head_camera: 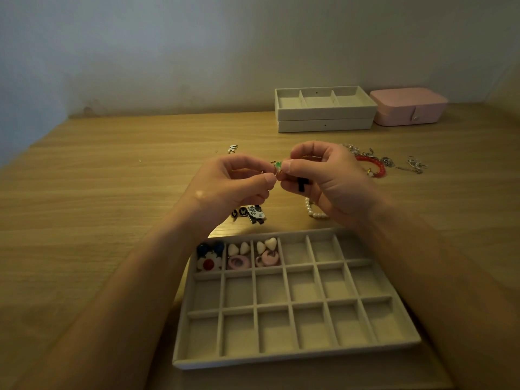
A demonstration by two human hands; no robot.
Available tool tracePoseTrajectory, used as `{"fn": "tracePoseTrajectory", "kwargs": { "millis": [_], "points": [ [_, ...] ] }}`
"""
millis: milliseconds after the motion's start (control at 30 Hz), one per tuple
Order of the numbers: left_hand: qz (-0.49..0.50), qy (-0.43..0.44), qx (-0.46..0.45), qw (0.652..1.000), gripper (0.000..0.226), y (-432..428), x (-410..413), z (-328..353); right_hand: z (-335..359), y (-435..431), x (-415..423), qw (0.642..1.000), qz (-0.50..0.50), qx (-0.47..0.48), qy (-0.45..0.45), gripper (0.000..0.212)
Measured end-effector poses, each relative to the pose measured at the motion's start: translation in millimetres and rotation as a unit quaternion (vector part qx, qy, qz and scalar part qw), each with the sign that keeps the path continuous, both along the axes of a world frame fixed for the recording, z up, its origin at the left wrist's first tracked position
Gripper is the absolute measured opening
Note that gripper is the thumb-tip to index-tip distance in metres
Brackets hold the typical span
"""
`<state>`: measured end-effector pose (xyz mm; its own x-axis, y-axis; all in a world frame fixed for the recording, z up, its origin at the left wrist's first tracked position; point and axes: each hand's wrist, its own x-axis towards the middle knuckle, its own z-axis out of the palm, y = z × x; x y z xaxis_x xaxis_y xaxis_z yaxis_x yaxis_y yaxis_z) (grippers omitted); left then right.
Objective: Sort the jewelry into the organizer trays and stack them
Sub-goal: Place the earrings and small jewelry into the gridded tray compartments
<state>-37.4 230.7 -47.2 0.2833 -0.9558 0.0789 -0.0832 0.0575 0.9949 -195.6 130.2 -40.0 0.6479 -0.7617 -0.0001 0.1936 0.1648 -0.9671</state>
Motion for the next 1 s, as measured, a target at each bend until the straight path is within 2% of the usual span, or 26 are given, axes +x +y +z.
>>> {"fn": "tracePoseTrajectory", "kwargs": {
  "millis": [167, 300, 367, 467, 567, 667, 767, 833, 933, 1000],
  "points": [
    [0.015, 0.016, 0.002, 1.0, 0.021, -1, 0, 0, -4, -2, 0, 0.994, -0.019, -0.098, 0.045, 0.024],
    [0.058, 0.0, -0.011, 0.998, 0.015, -2, 1, 1, -5, -3, -2, 0.967, -0.025, -0.218, 0.126, 0.024],
    [0.1, -0.107, -0.012, 0.989, 0.011, -4, 6, -4, -5, -5, -3, 0.962, -0.019, -0.227, 0.152, 0.024],
    [0.147, -0.292, 0.007, 0.945, 0.014, -11, 15, -16, -7, -10, -3, 0.958, -0.011, -0.216, 0.189, 0.025],
    [0.157, -0.374, 0.041, 0.913, 0.015, -13, 19, -21, -10, -12, -3, 0.956, -0.01, -0.21, 0.206, 0.024],
    [0.16, -0.409, 0.064, 0.896, 0.013, -13, 21, -20, -11, -11, -3, 0.956, -0.01, -0.208, 0.206, 0.024],
    [0.163, -0.388, 0.06, 0.905, 0.01, -10, 22, -16, -9, -9, -3, 0.963, 0.0, -0.194, 0.189, 0.025],
    [0.154, -0.332, 0.029, 0.93, 0.007, -8, 18, -9, -9, -8, -4, 0.971, 0.011, -0.172, 0.165, 0.027],
    [0.078, -0.21, 0.025, 0.974, 0.01, -1, 4, 7, -6, -5, -4, 0.983, 0.02, -0.135, 0.122, 0.032],
    [0.029, -0.18, 0.045, 0.982, 0.017, 2, -4, 14, -3, -4, -5, 0.989, 0.02, -0.107, 0.096, 0.038]
  ]
}}
